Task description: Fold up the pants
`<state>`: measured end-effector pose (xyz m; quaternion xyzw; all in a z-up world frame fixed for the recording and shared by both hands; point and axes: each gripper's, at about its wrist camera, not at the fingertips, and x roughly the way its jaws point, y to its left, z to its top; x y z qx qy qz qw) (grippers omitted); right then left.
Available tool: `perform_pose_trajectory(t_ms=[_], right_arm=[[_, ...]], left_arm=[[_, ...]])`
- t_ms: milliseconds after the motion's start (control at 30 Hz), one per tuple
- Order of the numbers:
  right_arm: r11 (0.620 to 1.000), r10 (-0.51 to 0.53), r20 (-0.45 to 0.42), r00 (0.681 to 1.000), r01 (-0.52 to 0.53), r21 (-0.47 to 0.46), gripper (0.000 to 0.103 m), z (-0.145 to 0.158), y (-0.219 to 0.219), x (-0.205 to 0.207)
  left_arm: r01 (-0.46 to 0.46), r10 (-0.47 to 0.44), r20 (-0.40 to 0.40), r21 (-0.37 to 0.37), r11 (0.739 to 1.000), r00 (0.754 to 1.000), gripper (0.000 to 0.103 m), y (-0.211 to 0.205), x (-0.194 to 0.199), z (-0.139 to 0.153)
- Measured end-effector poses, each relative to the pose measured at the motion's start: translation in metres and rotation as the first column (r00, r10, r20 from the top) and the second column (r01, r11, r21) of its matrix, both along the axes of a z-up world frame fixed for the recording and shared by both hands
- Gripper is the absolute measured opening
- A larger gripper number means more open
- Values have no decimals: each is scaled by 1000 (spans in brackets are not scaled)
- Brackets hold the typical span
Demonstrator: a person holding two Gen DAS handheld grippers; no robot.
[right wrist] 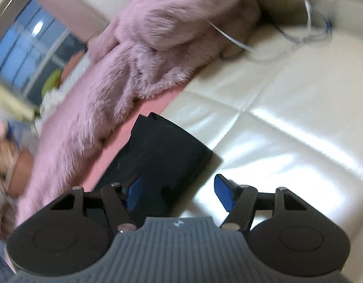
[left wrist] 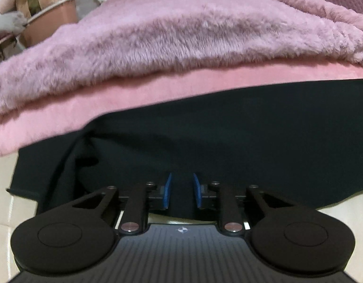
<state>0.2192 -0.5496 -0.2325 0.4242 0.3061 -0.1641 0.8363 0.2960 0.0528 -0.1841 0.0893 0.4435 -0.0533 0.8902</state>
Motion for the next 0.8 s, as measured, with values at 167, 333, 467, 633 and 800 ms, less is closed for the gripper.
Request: perform_pose_trajectory(t_ms=[167,333,467,633,800], right_arm=[[992,-129,48,990,128,19,8,-11,2,8],[991,-125,15,992,125,-39,2,-6,-5,-9],[988,-114,-53,992,107,-115,2,7,-23,-48],[973,-116,-157,981,80,-216,2,21,-58,-95],[952,-155,-247,956,78,-295,2,28,-100,-121]], left_arm=[[-28,27,-36,-18,999,999,10,-3,2,-5],[-14,13,-78,-12,1000,997,1,-16,-10,-4],[67,-71,-104,-42,997,992,1,-44,-36,-2],[138,-153,-121,-122,983,981,1,-83,-79,2],[185,-204,-96,-178,966,974,5,-104,-107,5]])
